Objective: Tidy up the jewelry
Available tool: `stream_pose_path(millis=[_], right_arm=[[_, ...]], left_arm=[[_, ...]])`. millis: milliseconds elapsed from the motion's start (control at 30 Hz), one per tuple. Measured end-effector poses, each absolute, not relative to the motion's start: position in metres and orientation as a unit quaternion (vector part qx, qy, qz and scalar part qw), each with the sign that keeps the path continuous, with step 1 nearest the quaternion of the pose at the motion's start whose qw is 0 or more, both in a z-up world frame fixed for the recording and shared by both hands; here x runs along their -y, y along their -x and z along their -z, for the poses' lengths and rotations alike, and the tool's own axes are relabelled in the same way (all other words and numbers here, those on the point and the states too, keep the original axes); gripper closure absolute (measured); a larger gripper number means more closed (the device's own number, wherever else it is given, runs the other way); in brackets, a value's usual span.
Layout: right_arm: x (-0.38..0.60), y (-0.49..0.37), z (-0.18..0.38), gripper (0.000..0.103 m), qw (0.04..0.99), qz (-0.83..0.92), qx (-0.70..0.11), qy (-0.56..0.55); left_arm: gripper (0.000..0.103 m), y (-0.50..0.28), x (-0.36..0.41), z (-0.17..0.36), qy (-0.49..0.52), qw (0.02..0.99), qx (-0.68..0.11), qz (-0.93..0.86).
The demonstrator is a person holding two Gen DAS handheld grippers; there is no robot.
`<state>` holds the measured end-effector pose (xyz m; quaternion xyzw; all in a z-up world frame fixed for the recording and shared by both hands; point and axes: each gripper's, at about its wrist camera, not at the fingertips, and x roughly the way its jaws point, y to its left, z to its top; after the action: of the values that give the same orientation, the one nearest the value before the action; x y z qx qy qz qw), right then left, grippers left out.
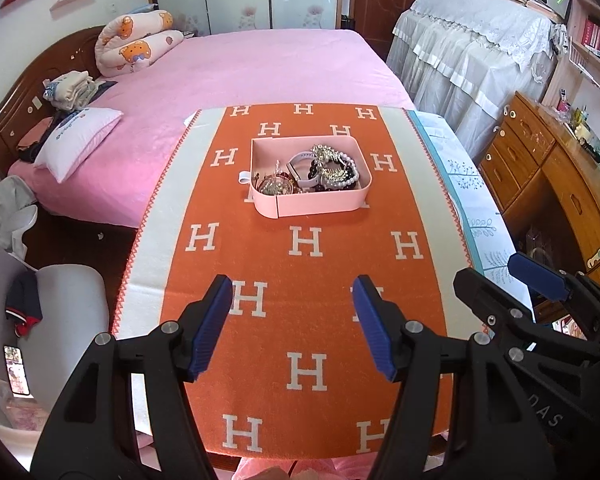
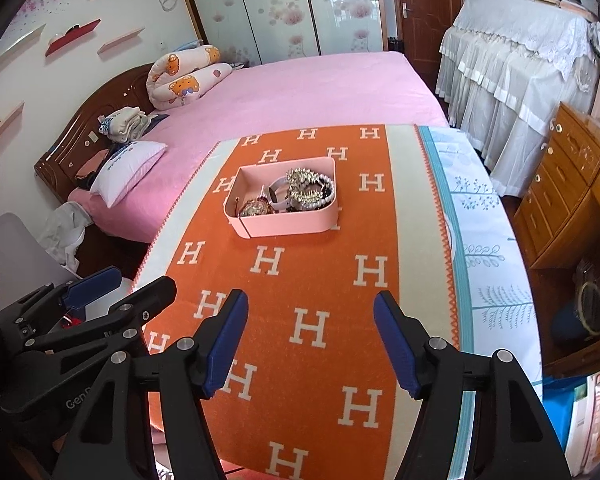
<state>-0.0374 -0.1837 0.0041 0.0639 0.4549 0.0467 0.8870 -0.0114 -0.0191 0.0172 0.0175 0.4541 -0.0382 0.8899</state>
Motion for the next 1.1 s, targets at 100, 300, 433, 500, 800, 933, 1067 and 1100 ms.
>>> stream_pose_path(millis=[100,300,433,500,800,933,1067,1100], right_arm=[[0.185,0.039,-0.011,0.036,0.89,-0.044,-0.45,-0.062],[0.187,0.041,-0.018,0.036,0.894,-0.034,-0.444,-0.053],[0.188,0.042,-0.02,0.036,0.894,-0.03,-0.445,-0.05],[0.188,0.041,-0.02,0.036,0.893,-0.029,-0.446,-0.049],[0.188,0.04,-0.019,0.036,0.892,-0.03,-0.449,-0.048],[0.188,0.04,-0.018,0.036,0.892,-0.031,-0.449,-0.047],[0.187,0.04,-0.018,0.036,0.892,-0.031,-0.449,-0.047],[0.187,0.04,-0.018,0.036,0.892,-0.031,-0.449,-0.046]], left_arm=[[0.043,0.013,0.021,-0.023,-0.019,0.892,-0.449,0.038],[0.043,0.013,0.026,-0.027,-0.022,0.894,-0.447,0.037],[0.043,0.013,0.027,-0.027,-0.021,0.892,-0.45,0.039],[0.043,0.012,0.028,-0.026,-0.019,0.89,-0.453,0.039],[0.043,0.011,0.025,-0.021,-0.014,0.888,-0.458,0.038],[0.043,0.01,0.024,-0.02,-0.013,0.887,-0.459,0.037],[0.043,0.011,0.023,-0.019,-0.013,0.887,-0.459,0.036],[0.043,0.011,0.023,-0.02,-0.013,0.887,-0.459,0.036]])
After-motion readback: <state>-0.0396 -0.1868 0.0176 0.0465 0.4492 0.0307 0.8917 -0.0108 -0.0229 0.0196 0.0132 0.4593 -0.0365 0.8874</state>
